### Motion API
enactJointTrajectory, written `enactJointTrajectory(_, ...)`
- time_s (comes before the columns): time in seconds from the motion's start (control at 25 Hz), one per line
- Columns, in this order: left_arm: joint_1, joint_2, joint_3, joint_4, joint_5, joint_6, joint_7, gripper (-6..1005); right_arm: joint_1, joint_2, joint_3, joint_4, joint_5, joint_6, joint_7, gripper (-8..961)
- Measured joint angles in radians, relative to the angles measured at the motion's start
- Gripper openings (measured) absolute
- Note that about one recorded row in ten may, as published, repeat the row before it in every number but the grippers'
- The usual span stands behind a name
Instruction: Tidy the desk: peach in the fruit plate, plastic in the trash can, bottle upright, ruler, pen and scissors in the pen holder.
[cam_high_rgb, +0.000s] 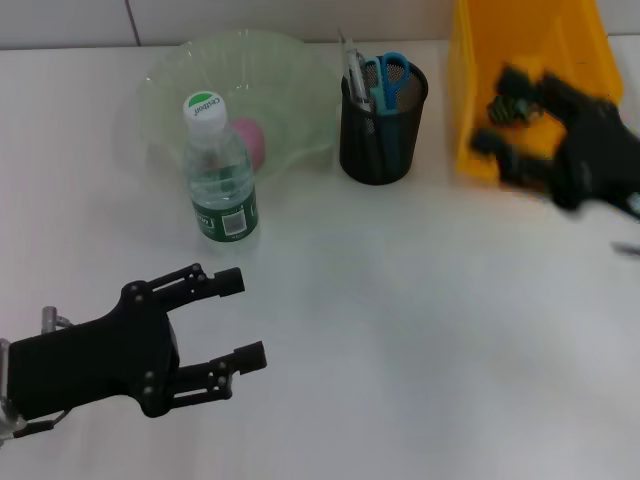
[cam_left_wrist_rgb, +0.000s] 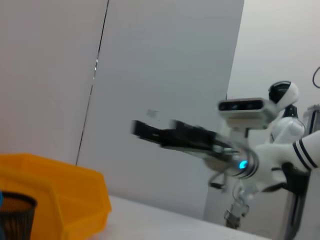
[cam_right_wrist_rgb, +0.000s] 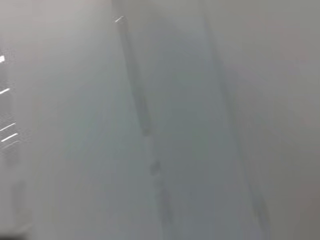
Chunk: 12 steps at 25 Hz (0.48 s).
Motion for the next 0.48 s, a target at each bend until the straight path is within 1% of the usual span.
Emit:
enactJointTrajectory(0.04,0.000,0.000,0.000,0.000,0.000,0.000,0.000,796,-0.016,-0.018,0.030,-0.008,-0.087,-0.061,0.014,623)
enactJointTrajectory(0.08,-0.009,0.013,-0.007,0.001,0.033,-0.004,-0.025,796,-0.028,-0.030,0.056,-0.013,-0.179,-0.113,0.017,648)
enactJointTrajectory(0.12,-0.013,0.017,-0.008,0.001,0.046,-0.008,-0.031,796,-0.039,-0.040,0.095,-0.017,-0.290,-0.169,0.017,674)
enactJointTrajectory(0.16,-0.019,0.020,-0.009,0.001,0.060,-0.012,-0.038,796,-0.052,-0.045,0.143,-0.019,-0.395,-0.217,0.016,704)
enactJointTrajectory(0.24,-0.026,0.022,-0.010,0.001,0.074,-0.018,-0.048,796,-0.072,-0.036,0.219,-0.021,-0.537,-0.261,0.016,765)
enactJointTrajectory(0.32,-0.045,0.024,-0.011,0.002,0.107,-0.028,-0.064,796,-0.091,-0.017,0.264,-0.030,-0.622,-0.273,0.018,826)
enactJointTrajectory(0.48,-0.061,0.024,-0.011,0.004,0.125,-0.030,-0.066,796,-0.112,0.020,0.284,-0.064,-0.707,-0.261,0.018,826)
